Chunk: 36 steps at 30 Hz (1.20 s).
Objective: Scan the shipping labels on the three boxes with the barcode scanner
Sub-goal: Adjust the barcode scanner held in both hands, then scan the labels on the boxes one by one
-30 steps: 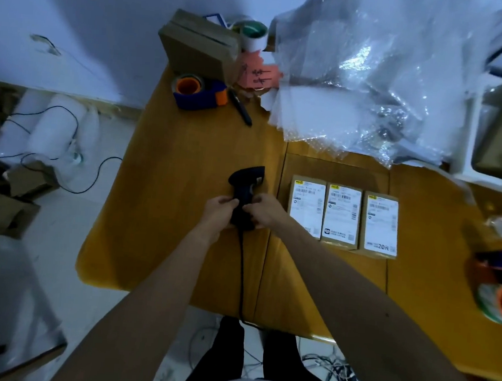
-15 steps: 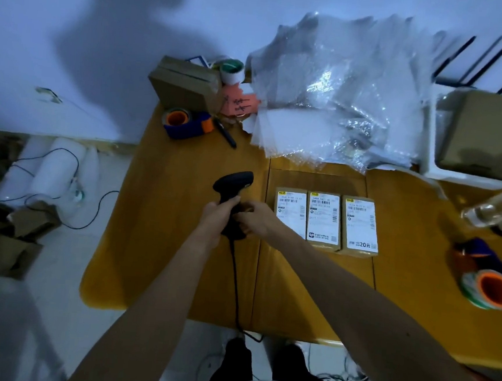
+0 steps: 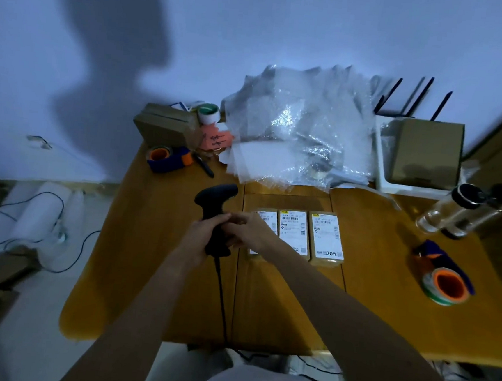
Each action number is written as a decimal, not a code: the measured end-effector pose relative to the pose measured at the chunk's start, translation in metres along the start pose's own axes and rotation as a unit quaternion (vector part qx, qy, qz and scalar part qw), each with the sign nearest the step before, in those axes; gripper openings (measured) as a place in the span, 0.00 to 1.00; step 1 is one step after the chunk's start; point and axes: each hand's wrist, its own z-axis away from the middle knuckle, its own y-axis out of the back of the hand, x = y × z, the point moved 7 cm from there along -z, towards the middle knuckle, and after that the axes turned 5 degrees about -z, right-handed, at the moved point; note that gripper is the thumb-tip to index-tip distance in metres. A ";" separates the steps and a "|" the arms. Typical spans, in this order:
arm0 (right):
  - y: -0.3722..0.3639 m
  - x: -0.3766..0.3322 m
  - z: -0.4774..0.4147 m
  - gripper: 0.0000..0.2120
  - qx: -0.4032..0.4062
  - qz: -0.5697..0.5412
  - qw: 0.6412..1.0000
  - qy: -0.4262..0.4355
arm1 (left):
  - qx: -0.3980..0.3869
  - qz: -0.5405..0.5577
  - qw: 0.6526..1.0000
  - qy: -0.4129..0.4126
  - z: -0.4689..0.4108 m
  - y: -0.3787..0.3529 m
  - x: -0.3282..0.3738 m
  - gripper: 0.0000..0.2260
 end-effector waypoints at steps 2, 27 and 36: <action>0.007 0.006 0.005 0.13 0.005 0.032 0.999 0.000 | 0.021 -0.023 0.999 -0.006 0.000 -0.002 -0.006 0.12; 0.079 0.086 0.009 0.24 0.098 0.227 0.962 -0.113 | 0.093 -0.130 0.986 0.046 -0.019 -0.027 -0.067 0.11; 0.072 0.091 0.005 0.21 0.119 0.179 0.968 -0.132 | 0.098 -0.108 0.987 0.074 -0.020 -0.021 -0.071 0.10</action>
